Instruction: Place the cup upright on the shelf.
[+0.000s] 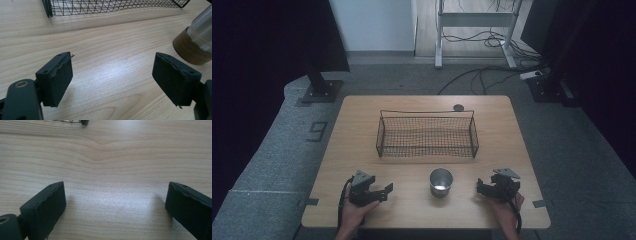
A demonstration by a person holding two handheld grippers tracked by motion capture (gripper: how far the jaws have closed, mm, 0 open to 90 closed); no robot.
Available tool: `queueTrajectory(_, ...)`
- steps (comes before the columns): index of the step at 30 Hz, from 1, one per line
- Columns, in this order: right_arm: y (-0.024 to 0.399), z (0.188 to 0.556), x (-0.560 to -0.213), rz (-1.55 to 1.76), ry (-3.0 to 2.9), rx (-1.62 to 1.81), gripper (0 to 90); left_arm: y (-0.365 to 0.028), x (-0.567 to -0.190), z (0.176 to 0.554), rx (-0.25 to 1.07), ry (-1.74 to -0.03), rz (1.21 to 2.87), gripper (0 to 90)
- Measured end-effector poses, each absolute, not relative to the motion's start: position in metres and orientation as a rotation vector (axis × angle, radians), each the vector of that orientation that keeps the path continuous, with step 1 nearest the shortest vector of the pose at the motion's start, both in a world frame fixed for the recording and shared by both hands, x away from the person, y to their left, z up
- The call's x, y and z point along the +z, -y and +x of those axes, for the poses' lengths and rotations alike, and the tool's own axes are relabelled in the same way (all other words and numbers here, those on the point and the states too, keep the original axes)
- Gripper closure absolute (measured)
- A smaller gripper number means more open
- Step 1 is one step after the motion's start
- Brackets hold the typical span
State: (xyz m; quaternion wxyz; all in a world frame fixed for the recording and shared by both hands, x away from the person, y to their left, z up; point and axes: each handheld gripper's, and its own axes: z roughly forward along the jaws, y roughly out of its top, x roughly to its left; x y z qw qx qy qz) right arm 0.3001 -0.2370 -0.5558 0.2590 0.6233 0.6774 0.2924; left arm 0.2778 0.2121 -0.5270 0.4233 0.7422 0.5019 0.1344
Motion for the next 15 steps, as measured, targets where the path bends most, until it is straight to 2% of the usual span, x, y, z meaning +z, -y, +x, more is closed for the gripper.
queueTrajectory(15, 0.2372, 0.3002, -0.5558, 1.681, -1.841, 0.795, 3.6, -0.2076, -0.5247, 0.2763, 0.335, -1.24, 1.849, 16.5)
